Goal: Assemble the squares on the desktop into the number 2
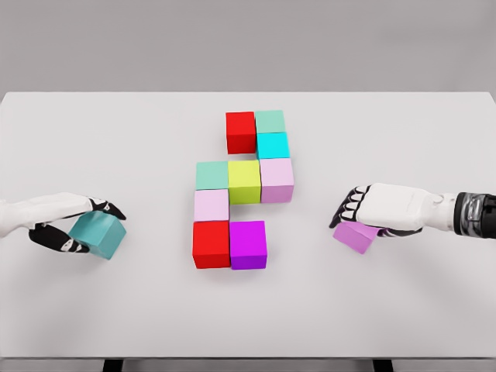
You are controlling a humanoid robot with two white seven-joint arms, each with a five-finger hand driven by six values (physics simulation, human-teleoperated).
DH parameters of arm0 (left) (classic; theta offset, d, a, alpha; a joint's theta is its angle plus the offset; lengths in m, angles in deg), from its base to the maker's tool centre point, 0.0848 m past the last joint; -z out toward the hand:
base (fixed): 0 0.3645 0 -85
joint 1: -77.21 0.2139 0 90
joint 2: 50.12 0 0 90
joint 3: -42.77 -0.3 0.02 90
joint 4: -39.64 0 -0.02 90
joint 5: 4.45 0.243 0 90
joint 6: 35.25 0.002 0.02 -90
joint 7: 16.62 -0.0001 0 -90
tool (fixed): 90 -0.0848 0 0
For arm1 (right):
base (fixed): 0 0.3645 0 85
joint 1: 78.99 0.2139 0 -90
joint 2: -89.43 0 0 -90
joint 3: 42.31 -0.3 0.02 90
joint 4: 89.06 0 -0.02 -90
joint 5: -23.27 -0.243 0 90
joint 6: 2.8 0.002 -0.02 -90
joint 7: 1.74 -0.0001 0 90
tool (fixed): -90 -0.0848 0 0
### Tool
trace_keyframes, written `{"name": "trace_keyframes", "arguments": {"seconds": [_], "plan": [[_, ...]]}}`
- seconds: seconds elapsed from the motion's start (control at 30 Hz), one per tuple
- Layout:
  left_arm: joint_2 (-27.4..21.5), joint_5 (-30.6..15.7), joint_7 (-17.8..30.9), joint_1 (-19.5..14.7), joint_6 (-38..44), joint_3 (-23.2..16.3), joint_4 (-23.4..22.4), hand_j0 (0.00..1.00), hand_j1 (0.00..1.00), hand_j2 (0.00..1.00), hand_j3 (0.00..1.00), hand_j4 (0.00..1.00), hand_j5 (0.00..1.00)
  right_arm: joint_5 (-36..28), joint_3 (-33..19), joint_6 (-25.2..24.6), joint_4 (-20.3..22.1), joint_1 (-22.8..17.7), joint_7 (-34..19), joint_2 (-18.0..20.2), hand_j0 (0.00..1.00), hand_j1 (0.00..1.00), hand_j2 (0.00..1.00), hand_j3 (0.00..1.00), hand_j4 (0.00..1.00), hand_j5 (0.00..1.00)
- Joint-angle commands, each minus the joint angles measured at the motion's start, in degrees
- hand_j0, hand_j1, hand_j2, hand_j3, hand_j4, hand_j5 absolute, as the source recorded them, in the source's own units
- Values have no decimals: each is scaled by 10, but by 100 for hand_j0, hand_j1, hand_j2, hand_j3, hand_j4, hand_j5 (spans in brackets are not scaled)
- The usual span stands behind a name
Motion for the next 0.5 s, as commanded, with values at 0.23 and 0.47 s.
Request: {"name": "trace_keyframes", "arguments": {"seconds": [0.23,0.47], "plan": [[3,-8,-2,-1,-1,-3,0,48,48,48,48,48,48,-6,-2,-1,1,1,0,1,72,72,72,72,72,72],[19,-8,3,-12,9,2,-3,44,44,44,44,44,44,-10,-5,-1,1,6,0,0,72,72,72,72,72,72]]}}
